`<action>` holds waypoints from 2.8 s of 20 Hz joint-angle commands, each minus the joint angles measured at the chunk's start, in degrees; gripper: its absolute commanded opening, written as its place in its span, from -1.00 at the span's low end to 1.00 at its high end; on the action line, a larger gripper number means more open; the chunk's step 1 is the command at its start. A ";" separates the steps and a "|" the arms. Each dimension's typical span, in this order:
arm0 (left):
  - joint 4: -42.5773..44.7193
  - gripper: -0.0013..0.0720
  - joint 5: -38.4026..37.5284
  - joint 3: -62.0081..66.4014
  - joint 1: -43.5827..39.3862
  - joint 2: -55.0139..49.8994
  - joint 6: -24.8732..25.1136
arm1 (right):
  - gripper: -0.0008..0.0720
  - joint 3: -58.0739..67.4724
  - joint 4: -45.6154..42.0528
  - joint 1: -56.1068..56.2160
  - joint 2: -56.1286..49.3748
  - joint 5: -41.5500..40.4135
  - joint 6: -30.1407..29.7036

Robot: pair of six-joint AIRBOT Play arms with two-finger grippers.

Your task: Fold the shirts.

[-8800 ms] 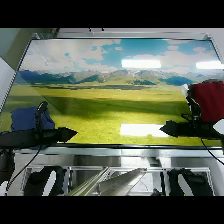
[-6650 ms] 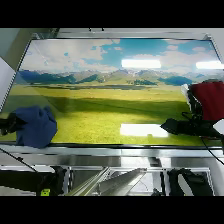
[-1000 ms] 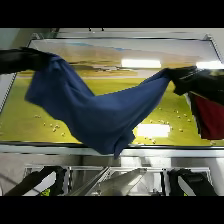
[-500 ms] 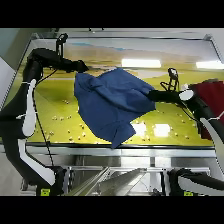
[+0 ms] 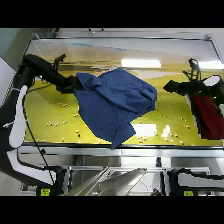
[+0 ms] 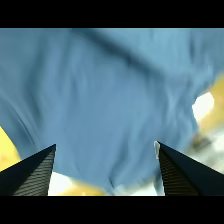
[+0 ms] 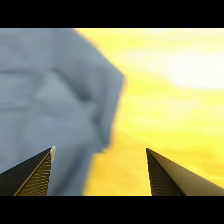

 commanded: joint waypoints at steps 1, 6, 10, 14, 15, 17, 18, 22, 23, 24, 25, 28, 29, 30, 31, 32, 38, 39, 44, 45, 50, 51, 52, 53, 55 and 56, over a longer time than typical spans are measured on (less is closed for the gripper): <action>-0.22 0.95 -3.04 -22.67 -4.00 10.47 -1.38 | 0.77 3.32 -0.98 -5.57 -3.17 7.41 -0.90; -7.13 0.95 -19.65 -46.34 -14.97 19.34 -1.99 | 0.30 5.05 3.19 -4.09 -12.44 10.21 -3.10; -10.10 0.95 -29.79 -52.33 -20.70 19.61 -2.01 | 0.30 9.84 7.04 -1.90 -20.61 12.83 -3.50; -12.57 0.95 -39.06 -52.43 -21.40 19.54 -2.16 | 0.29 12.44 9.97 1.49 -24.04 13.20 -3.52; -12.57 0.95 -40.94 -52.39 -21.40 19.47 -2.16 | 0.29 12.72 9.99 2.47 -24.52 13.22 -3.54; -12.50 0.95 -42.82 -51.54 -21.40 18.62 -2.14 | 0.29 12.92 9.99 4.24 -25.09 12.41 -3.52; -12.48 0.94 -43.12 -50.34 -21.40 17.55 -2.12 | 0.28 12.92 10.19 4.92 -25.20 12.04 -3.54; -12.26 -0.85 -41.29 -43.28 -21.38 12.72 -0.24 | -0.94 12.92 14.58 5.75 -25.20 13.14 -6.08; -11.96 -0.85 -39.82 -41.44 -21.05 11.98 0.83 | -0.93 12.92 15.80 5.51 -24.87 13.27 -6.10; -11.67 -0.93 -37.66 -39.41 -20.41 11.52 1.99 | -0.93 12.92 15.91 5.16 -24.26 13.22 -6.10; -10.03 -0.93 -35.39 -37.42 -19.32 11.45 2.12 | -0.93 12.92 15.43 4.55 -23.04 13.33 -6.10; -1.03 -0.93 -27.89 -32.30 -13.44 13.86 0.35 | -0.93 12.90 10.43 0.94 -17.29 14.97 -5.90; 2.69 -0.93 -25.90 -31.15 -10.78 15.15 -0.83 | -0.93 12.87 7.93 -0.59 -15.23 15.91 -5.29; 5.55 -0.93 -23.69 -30.49 -7.65 16.79 -1.46 | -0.93 12.74 5.14 -2.29 -13.16 17.31 -4.22; 6.49 -0.93 -22.43 -30.67 -4.35 18.62 -1.31 | -0.94 12.70 2.69 -3.82 -11.65 19.50 -3.45; 6.47 -0.93 -21.44 -31.28 -0.92 20.22 -0.74 | -0.93 12.24 0.26 -5.40 -10.29 21.99 -2.56; 2.21 -0.93 -14.32 -36.37 10.67 23.17 7.85 | -0.93 -2.71 -1.31 -9.49 -3.61 28.94 -0.50; -0.28 -0.93 -14.36 -37.48 10.62 23.15 9.70 | -0.93 -7.21 1.55 -8.85 -1.92 28.89 -1.38; -2.95 -0.93 -14.64 -40.85 8.37 23.12 12.20 | -0.93 -23.23 8.50 -4.22 5.97 25.92 -6.93; -3.69 -0.93 -14.60 -40.76 8.13 23.15 12.24 | -0.93 -24.09 8.68 -3.74 6.93 26.01 -6.95; -12.76 -0.93 -12.09 -31.95 8.20 32.68 15.96 | -0.93 -21.03 22.91 -3.89 18.49 31.63 -11.85; -14.60 -0.93 -11.65 -27.65 8.17 36.20 15.98 | -0.94 -18.56 25.68 -3.89 23.06 31.58 -12.09; -16.06 -0.93 -11.56 -23.12 8.17 39.78 16.15 | -0.93 -14.97 28.33 -3.89 28.50 30.97 -12.09; -16.87 -0.93 -12.31 -17.49 8.17 43.63 16.22 | -0.93 -11.04 29.97 -3.89 33.81 29.18 -12.09; -15.54 -0.93 -17.05 -5.18 8.52 50.49 16.31 | -0.93 -1.46 28.89 -3.91 44.98 21.29 -12.07; -13.62 -0.93 -20.37 0.50 9.73 53.37 16.26 | -0.93 2.78 26.84 -4.02 49.55 16.26 -12.07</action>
